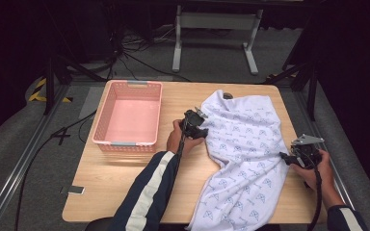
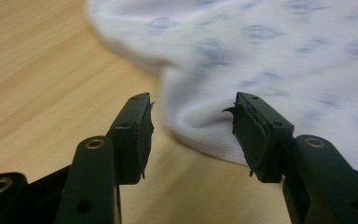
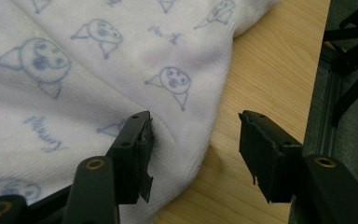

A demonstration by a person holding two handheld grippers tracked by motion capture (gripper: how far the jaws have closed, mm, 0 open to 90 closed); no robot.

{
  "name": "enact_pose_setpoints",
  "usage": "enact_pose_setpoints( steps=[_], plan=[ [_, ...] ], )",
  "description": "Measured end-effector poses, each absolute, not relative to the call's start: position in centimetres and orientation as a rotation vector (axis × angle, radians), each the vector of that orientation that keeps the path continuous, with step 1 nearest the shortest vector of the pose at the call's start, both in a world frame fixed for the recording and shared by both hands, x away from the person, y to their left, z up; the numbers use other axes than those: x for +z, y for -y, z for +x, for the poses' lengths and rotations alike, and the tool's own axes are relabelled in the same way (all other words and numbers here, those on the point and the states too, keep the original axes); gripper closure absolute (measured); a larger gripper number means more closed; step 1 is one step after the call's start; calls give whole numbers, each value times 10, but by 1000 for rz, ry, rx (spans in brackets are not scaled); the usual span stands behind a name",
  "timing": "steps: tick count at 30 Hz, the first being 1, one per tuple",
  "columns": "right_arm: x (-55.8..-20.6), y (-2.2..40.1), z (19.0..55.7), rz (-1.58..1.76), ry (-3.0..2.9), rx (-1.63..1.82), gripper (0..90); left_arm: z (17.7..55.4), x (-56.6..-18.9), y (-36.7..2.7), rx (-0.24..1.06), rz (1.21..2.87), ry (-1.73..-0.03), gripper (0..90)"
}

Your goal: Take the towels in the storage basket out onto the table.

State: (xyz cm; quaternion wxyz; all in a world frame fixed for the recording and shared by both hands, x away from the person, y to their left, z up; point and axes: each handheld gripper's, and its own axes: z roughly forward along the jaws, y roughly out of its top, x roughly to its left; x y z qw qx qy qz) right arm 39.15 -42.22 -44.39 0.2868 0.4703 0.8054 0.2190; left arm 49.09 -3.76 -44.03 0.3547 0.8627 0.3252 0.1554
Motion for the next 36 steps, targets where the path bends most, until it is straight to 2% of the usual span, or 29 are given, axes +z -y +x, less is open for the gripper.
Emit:
enact_pose_setpoints(
  steps=[7,9,11,14,18,20,24,29,31,36],
  plan=[
    [-433,397,370,1105,-2288,814,451,479,-448,53,349,2265,-747,448],
    [-436,382,363,1036,-2367,845,446,480,-454,59,399,2303,-750,482],
    [-439,374,359,1004,-2410,823,450,483,-459,60,378,2290,-783,492],
    [-446,373,359,1015,-2437,759,441,490,-459,59,434,2281,-828,499],
    [-445,387,364,1058,-2336,664,497,505,-459,54,541,2282,-884,541],
    [-445,393,372,1078,-2301,646,500,512,-458,51,537,2265,-936,542],
    [-447,394,393,1054,-2233,581,519,525,-457,50,624,2285,-979,541],
    [-448,389,424,1042,-2177,513,543,526,-452,50,577,2270,-993,474],
    [-450,387,435,1012,-2148,469,567,514,-447,52,535,2269,-912,454],
    [-447,393,439,1095,-2125,454,542,463,-437,47,400,2306,-723,420]
  ],
)
